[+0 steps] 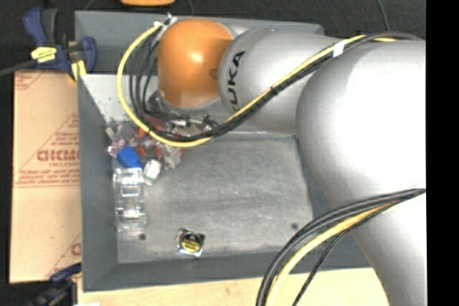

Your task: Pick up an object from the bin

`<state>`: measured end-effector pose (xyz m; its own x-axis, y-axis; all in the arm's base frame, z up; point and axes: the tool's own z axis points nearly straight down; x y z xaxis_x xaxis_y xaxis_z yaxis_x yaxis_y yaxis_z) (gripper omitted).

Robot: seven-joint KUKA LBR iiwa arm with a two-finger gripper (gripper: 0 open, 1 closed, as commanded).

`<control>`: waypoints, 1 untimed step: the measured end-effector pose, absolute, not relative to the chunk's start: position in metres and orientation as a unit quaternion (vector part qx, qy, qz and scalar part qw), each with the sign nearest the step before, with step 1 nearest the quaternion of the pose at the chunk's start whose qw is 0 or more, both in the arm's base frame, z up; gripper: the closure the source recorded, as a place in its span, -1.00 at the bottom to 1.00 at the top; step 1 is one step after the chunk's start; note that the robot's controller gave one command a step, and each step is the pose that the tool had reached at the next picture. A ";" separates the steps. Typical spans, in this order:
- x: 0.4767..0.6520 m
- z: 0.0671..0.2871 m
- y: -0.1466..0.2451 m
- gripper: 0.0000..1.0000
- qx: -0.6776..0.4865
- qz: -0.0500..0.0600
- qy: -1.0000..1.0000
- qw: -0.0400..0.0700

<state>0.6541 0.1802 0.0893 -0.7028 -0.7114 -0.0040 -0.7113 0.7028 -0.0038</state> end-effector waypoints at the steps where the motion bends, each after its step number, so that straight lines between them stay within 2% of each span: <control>1: 0.654 0.164 0.184 1.00 -0.397 -0.001 0.918 0.007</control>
Offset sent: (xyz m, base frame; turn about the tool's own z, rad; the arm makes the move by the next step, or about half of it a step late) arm -0.0036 0.0044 0.0675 -0.0318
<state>0.6540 0.1838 0.1635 -0.6841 -0.7293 -0.0109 -0.7293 0.6842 -0.0075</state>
